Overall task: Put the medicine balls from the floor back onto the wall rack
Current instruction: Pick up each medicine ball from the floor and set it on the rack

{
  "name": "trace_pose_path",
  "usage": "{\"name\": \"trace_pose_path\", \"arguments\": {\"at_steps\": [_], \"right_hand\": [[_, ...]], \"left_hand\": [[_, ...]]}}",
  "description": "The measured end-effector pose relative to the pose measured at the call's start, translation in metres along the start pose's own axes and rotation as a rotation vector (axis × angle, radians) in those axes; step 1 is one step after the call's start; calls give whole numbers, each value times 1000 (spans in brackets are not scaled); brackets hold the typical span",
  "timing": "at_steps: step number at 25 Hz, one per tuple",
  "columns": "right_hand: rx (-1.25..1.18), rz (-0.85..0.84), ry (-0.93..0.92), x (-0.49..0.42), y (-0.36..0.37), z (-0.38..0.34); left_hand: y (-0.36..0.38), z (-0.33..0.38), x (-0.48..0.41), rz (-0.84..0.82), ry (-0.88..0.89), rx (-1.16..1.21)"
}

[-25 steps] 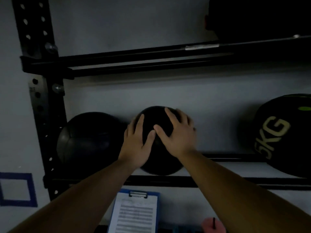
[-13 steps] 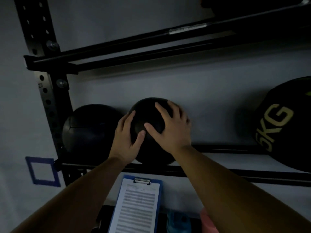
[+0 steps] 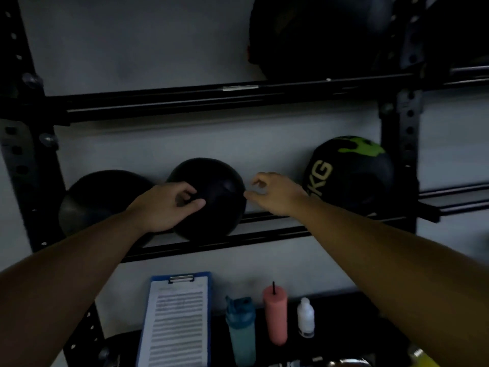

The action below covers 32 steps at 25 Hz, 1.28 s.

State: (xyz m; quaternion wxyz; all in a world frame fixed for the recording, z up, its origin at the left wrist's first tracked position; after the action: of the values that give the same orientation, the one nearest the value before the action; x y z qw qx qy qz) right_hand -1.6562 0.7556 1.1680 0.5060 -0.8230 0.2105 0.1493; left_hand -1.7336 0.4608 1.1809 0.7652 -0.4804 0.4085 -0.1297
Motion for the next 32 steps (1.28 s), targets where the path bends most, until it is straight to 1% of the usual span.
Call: {"name": "trace_pose_path", "arguments": {"at_steps": [5,8,13,15,17,20,23,25,27,29,32], "right_hand": [[62,37,274,106,-31,36],[164,103,404,179,-66,45],[396,165,620,313,-151,53],[415,208,732,371,-189,53],[430,293,815,430,-223,53],[454,374,913,513,-253,49],[491,391,990,607,-273,42],[521,362,1029,668,-286,36],[513,338,1110,726,-297,33],[501,319,1178,779,-306,30],[507,254,1227,849,-313,27]], "left_hand": [[11,23,29,-85,97,62],[31,69,30,-146,236,91],[80,198,37,-290,465,153],[90,257,51,-308,570,245],[96,312,67,-296,660,304],[102,379,95,-327,733,351],[109,451,145,-380,814,368],[110,501,191,-411,881,375],[112,546,239,-447,930,382],[114,582,282,-514,951,400],[115,617,342,-591,997,364]]}}
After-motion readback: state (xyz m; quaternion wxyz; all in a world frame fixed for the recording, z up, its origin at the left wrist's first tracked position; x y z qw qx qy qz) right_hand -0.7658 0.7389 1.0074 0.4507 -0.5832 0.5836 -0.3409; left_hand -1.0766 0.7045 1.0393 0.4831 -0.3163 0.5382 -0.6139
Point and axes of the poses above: each hand's wrist, its own x-axis away from the middle knuckle, its own y-axis out of the palm, z = x × y, the point moved 1 cm from there along -x, towards the middle knuckle, and after that the axes turned 6 degrees about y, right-handed, at the moved point
